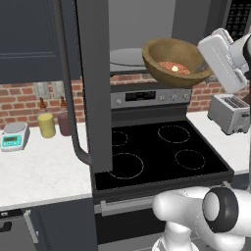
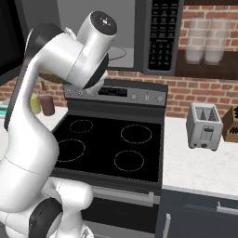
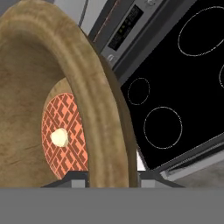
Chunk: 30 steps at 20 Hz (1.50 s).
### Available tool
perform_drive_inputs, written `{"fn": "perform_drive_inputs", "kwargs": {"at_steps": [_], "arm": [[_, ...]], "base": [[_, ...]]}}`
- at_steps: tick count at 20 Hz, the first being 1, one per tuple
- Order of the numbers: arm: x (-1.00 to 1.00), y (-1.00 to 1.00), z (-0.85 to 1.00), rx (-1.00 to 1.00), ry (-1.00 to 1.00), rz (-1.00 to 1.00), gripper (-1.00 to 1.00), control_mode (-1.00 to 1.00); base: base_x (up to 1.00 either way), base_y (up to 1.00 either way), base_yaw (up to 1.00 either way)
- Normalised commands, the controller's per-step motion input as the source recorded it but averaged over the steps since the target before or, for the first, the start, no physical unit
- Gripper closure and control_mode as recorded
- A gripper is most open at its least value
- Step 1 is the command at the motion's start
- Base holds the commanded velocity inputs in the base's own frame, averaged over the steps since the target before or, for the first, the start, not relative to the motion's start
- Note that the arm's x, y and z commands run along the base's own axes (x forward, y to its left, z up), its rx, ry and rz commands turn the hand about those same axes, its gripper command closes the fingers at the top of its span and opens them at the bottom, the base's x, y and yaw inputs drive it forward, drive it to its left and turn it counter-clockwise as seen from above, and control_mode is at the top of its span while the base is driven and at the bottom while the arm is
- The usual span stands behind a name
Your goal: Open the microwave, place the bowl with waffle inside the microwave, then close the microwave door and turn it on.
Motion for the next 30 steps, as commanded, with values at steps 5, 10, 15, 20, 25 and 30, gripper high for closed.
{"fn": "perform_drive_inputs", "kwargs": {"at_steps": [5, 10, 15, 20, 25, 30], "arm": [[0.65, 0.1, -0.01, 0.0, -0.01, -0.15, 1.0, -1.0], [0.41, 0.02, -0.04, 0.0, 0.0, -0.12, 1.0, -1.0], [0.63, 0.0, -0.04, -0.01, 0.0, -0.11, 1.0, -1.0], [0.62, 0.02, 0.0, -0.03, 0.0, -0.1, 1.0, -1.0], [0.48, 0.19, 0.03, 0.0, 0.0, -0.06, 1.0, -1.0], [0.43, 0.25, 0.03, 0.0, 0.0, 0.0, 1.0, -1.0]], "base": [[0.0, 0.0, 0.0], [0.0, 0.0, 0.0], [0.0, 0.0, 0.0], [0.0, 0.0, 0.0], [0.0, 0.0, 0.0], [0.0, 0.0, 0.0]]}}
